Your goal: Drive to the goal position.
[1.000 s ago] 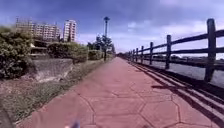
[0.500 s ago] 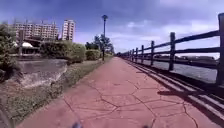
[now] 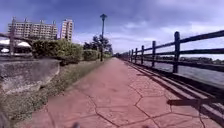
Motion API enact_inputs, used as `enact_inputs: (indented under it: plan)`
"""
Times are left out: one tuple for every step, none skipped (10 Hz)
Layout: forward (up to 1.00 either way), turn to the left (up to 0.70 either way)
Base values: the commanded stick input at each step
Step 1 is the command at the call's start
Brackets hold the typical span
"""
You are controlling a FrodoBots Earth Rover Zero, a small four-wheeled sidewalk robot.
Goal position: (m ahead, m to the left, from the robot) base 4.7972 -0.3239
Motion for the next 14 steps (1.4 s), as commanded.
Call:
enact_inputs:
  plan:
    - [0.7,0.35]
    - [0.7,0.35]
    - [0.7,0.04]
    - [0.7,0.0]
    - [0.7,0.0]
    - [0.7,0.0]
    - [0.7,0.0]
    - [0.7,0.0]
    - [0.7,0.0]
    - [0.7,0.0]
    - [0.7,0.0]
    - [0.7,0.0]
    - [0.7,0.0]
    - [0.7,0.0]
